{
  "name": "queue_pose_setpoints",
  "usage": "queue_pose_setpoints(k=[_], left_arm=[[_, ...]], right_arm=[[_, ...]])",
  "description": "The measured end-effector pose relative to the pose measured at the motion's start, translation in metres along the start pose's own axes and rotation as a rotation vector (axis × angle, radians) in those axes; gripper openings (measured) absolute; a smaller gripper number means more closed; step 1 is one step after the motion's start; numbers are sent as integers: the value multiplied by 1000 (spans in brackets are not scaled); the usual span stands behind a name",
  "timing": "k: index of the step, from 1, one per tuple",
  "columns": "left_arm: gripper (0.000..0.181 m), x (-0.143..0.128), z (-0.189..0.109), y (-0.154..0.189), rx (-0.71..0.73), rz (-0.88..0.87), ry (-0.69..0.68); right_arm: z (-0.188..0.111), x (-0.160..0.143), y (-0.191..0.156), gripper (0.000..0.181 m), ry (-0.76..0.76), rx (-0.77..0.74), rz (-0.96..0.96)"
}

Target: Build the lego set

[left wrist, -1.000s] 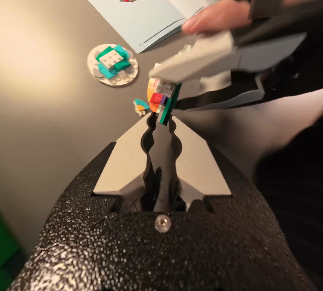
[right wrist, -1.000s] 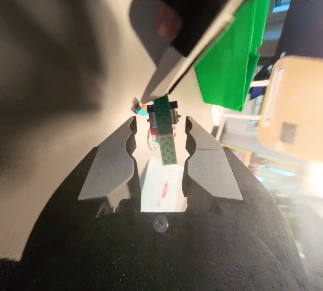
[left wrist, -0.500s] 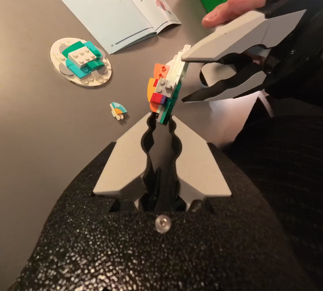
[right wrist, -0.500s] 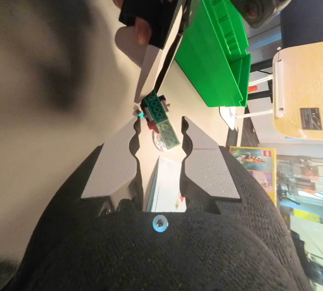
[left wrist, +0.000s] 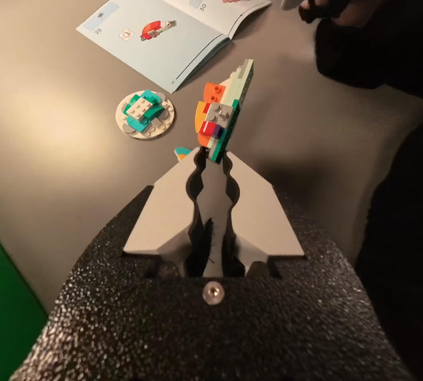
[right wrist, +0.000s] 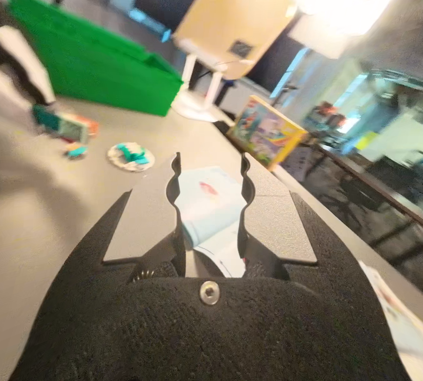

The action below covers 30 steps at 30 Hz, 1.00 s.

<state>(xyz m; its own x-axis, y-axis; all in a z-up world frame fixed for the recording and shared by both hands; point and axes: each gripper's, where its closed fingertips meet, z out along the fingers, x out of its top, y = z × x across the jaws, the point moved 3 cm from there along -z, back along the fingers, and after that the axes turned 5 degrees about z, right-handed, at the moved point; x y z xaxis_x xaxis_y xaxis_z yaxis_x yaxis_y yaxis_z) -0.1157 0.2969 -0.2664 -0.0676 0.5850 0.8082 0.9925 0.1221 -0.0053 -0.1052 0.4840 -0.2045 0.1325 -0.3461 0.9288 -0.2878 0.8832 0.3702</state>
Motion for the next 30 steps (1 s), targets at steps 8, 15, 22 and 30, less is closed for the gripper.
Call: queue_pose_setpoints(k=[8,15,22,30], left_arm=[[12,21,7,-9,218,218,97],[12,38,9,-32,533,409,202],[12,35,16,-48,666,486,269],[12,32,22,-50,638,480,244]], right_arm=[[-28,-10,54,49,162,-301,107],[-41,-7,69,46,206,-387,110],[-51,-22,101,42,172,-455,108],[-48,-29,104,35,130,-464,90]])
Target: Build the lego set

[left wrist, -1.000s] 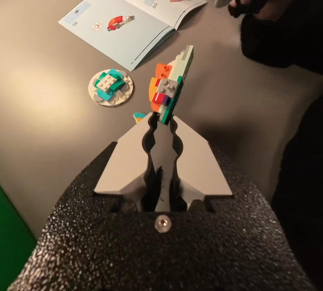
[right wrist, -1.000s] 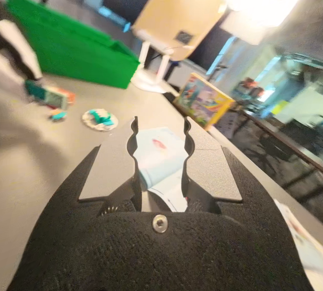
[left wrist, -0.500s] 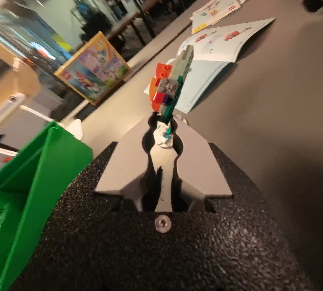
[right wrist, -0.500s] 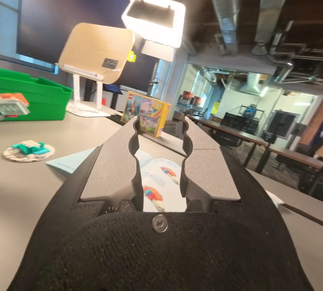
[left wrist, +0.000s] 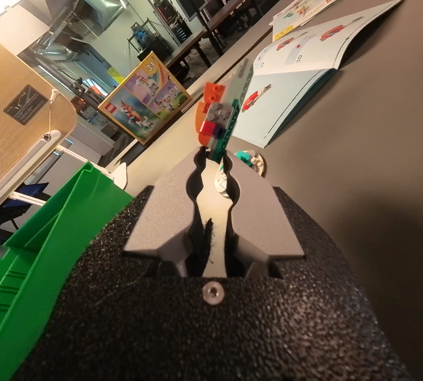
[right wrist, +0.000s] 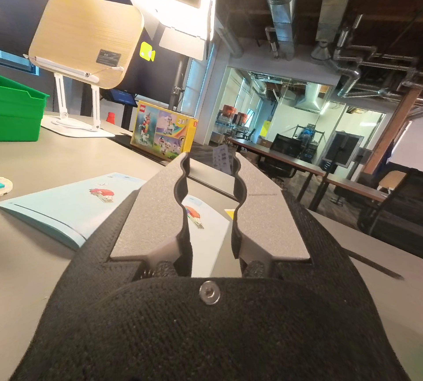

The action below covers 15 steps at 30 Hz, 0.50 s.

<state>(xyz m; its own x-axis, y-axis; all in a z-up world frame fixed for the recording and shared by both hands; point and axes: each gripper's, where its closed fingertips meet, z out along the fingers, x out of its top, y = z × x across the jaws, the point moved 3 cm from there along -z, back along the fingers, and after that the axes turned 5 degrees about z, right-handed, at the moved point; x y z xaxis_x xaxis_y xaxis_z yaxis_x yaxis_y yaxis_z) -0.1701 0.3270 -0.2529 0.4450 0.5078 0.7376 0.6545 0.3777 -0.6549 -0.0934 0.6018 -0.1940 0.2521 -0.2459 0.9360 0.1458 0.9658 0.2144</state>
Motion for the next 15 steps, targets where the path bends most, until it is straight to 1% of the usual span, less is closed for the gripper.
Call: queue_pose_setpoints(k=[6,9,13,15], left_arm=[[12,-3,1,0,-25,-42,-10],[12,-7,0,-6,-6,-84,-22],[12,-21,-9,-20,34,-116,-86],[13,-28,-14,-23,29,-145,-128]], right_arm=[[0,-2,0,32,-16,-7,-14],[1,-3,1,31,-21,-16,-19],[0,-4,3,30,-29,-30,-27],[1,-5,4,30,-33,-36,-31]])
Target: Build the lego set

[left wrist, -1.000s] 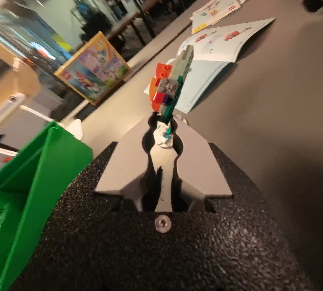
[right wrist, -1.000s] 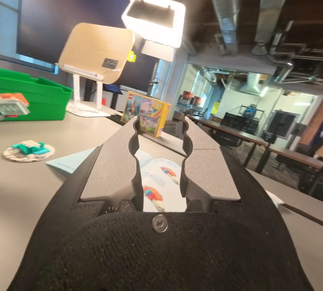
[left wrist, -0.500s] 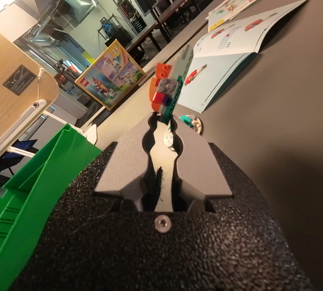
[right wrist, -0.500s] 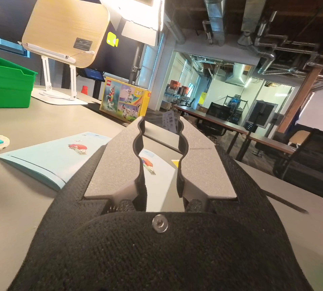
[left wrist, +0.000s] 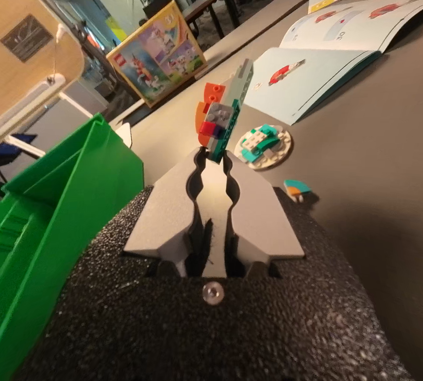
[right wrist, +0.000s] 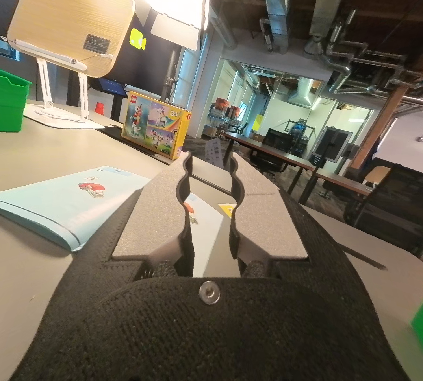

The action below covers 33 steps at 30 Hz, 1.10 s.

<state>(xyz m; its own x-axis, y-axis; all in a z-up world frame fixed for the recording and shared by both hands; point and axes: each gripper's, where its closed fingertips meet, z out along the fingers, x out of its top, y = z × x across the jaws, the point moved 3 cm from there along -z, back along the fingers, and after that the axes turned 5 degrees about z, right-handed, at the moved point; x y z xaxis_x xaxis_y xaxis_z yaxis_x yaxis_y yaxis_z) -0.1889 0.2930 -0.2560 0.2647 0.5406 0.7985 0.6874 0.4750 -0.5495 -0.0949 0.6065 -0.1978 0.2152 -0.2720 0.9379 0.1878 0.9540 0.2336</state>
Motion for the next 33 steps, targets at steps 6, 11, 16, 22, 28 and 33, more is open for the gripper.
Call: queue_pose_setpoints(k=[6,11,16,22,28,33], left_arm=[[12,-36,-15,4,-117,-82,-228],[12,-50,-25,7,-244,-165,-370],[12,-50,-30,8,-345,-224,-421],[12,-46,-39,10,-454,-207,-509],[13,-51,-40,12,-464,-191,-539],[13,-51,-40,16,-470,-184,-545]], right_arm=[[1,-2,0,29,-16,-14,-29],[2,-4,0,29,-29,-28,-52],[2,-4,1,28,-37,-41,-67],[3,-5,-2,27,-41,-36,-90],[3,-5,-5,27,-41,-23,-110],[3,-4,-7,26,-39,-18,-112]])
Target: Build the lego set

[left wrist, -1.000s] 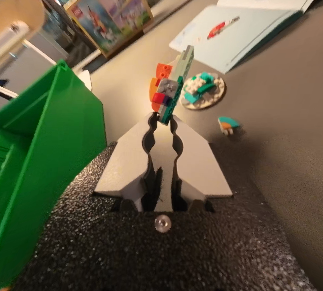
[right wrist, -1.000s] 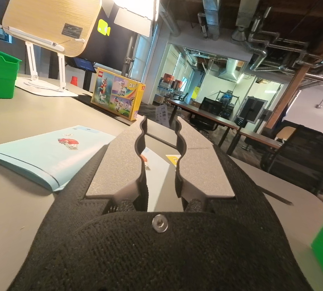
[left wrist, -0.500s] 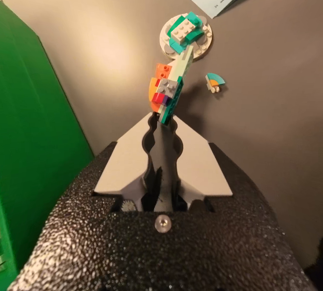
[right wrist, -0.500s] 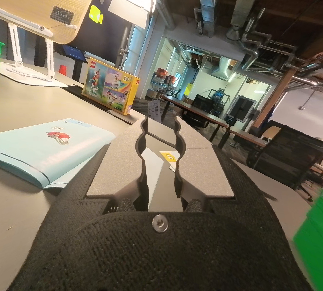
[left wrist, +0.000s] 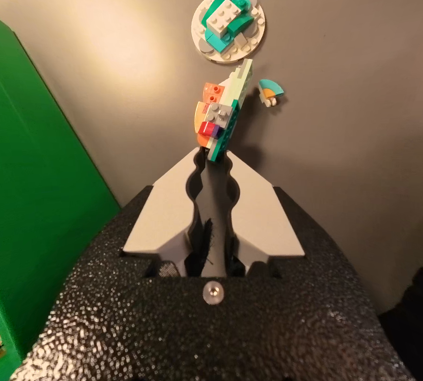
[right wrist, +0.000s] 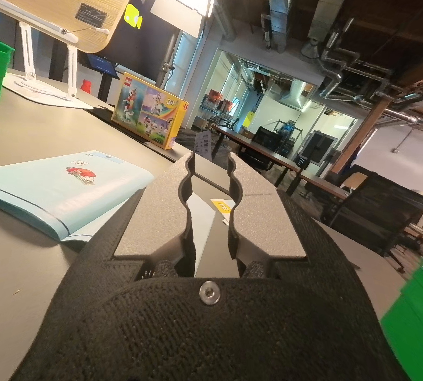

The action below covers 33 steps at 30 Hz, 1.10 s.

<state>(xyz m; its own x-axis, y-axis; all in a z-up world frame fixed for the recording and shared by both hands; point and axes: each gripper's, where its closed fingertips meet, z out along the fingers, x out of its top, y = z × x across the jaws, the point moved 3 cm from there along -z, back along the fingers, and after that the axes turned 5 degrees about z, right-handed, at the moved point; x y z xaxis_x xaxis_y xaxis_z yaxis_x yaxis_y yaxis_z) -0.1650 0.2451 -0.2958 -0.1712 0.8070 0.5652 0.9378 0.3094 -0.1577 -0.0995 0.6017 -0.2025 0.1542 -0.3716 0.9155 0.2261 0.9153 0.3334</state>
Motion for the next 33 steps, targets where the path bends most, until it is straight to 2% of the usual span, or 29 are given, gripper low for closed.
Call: queue_pose_setpoints(k=[33], left_arm=[[13,2,2,-1,-19,-8,-8]], right_arm=[[1,-1,0,26,-5,2,14]])
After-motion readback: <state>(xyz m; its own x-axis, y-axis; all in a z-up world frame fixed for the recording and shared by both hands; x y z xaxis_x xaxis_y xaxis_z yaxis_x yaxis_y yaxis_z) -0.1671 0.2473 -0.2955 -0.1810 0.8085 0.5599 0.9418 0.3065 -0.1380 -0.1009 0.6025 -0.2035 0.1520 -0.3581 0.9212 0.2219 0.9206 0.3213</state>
